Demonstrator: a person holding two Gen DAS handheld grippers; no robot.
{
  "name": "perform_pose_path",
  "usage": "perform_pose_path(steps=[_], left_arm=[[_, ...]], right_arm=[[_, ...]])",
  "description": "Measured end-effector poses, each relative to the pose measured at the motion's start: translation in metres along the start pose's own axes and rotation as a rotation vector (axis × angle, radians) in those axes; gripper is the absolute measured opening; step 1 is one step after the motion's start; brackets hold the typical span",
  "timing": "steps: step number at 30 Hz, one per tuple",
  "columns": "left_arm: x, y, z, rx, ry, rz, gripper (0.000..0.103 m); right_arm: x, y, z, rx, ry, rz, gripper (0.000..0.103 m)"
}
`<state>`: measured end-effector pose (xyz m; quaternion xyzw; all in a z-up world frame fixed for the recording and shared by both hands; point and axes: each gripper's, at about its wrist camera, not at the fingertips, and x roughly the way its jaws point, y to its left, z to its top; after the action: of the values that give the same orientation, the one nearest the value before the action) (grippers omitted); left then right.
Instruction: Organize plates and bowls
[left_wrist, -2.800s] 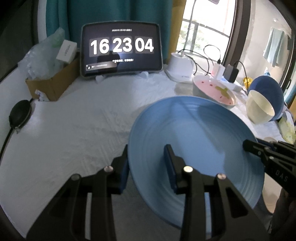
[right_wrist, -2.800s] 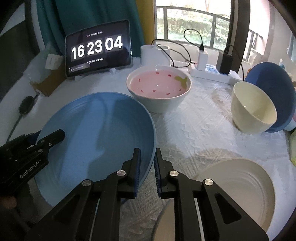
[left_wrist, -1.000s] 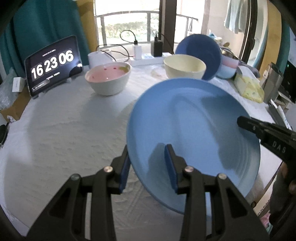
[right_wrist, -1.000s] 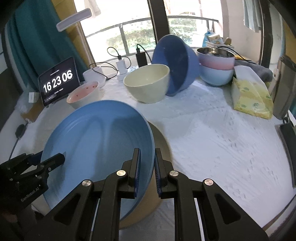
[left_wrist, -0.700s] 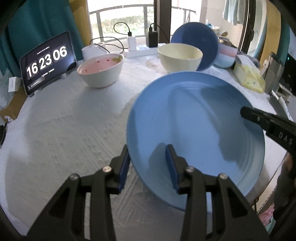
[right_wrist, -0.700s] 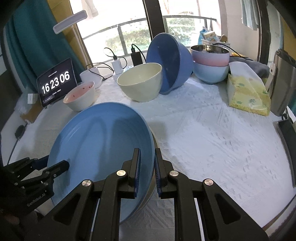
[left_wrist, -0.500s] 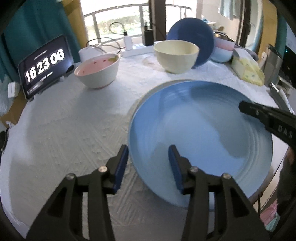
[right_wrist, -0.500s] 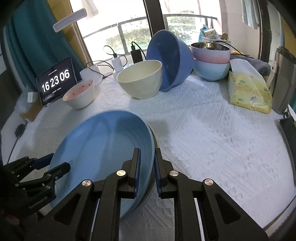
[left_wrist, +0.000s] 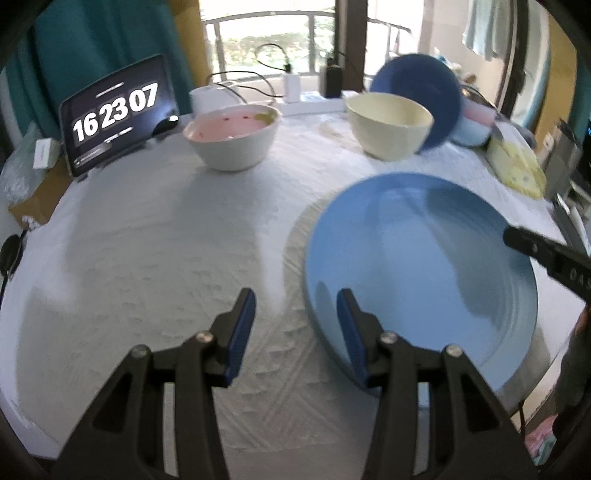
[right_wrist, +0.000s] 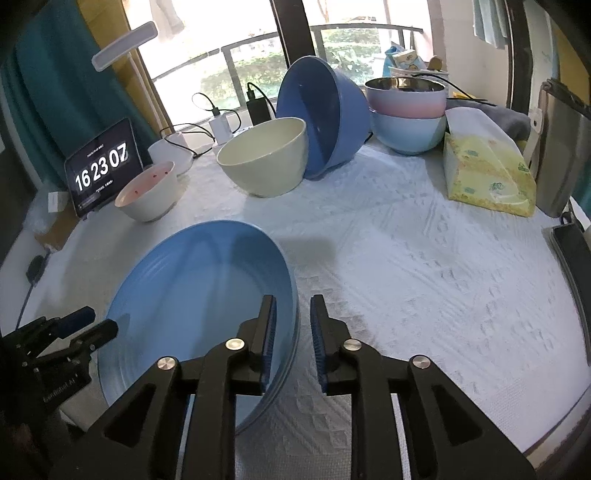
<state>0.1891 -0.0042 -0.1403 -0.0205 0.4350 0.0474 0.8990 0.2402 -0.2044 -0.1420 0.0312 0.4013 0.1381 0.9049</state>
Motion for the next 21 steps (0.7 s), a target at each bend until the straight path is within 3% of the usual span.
perform_pose_path(steps=[7,15,21], left_arm=[[0.004,0.01,0.008,-0.066,-0.036,-0.017,0.047],[0.025,-0.002,0.009,-0.051,0.015,-0.036,0.047],[0.033,-0.011,0.008,-0.016,0.011,-0.031,0.048]], right_arm=[[0.007,-0.003,0.001,0.02,0.016,0.016,0.028],[0.024,-0.005,0.0,0.041,0.053,0.039,0.028],[0.034,-0.006,0.001,0.092,0.079,0.113,0.035]])
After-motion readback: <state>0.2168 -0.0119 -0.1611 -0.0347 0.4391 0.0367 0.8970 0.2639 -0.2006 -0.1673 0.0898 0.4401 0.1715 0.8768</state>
